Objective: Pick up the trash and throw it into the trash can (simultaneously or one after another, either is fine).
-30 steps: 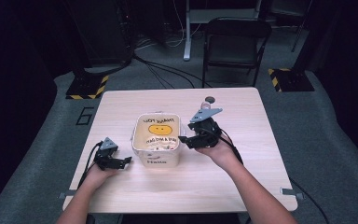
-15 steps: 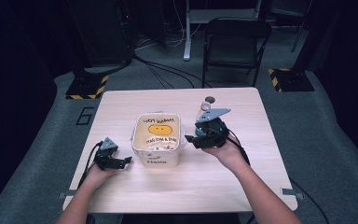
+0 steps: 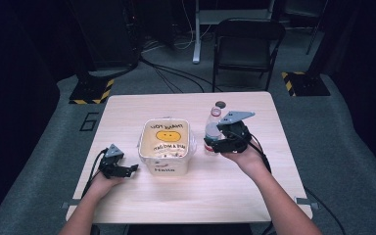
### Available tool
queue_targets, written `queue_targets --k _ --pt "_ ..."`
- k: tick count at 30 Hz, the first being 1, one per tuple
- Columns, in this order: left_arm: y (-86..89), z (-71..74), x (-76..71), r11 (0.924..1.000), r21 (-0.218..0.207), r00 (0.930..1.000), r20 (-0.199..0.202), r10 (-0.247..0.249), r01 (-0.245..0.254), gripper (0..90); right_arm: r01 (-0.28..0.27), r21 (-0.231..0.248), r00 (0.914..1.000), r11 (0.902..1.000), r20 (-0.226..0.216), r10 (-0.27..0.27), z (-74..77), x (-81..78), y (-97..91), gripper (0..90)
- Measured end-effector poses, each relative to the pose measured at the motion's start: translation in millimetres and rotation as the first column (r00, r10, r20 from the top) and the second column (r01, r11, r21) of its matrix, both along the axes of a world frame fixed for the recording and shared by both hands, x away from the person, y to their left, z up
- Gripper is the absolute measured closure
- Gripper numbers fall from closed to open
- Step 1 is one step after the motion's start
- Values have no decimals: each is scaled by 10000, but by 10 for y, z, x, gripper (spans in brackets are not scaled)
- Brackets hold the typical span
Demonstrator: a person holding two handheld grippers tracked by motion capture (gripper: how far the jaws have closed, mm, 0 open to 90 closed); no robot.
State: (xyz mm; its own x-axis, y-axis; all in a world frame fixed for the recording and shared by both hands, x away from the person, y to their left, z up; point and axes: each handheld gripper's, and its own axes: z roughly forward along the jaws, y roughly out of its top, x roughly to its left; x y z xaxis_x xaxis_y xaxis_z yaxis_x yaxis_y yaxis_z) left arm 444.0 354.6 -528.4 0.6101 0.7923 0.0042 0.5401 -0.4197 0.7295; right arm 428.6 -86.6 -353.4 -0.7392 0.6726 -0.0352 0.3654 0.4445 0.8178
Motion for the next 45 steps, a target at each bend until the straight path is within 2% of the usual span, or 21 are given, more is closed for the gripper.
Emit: queue_targets --k 9,18,45 --pt "0 0 0 10000 3 10000 3 -3 3 121 454 3 9989 9990 68 -454 -18 28 -59 216" --pt "0 0 0 10000 1 10000 2 -2 2 121 1025 146 9947 9946 -128 -1023 -177 165 -131 177" --pt "0 0 -1 10000 -3 10000 -18 2 -2 122 1586 34 9864 9873 -431 -1583 -463 450 -73 141"
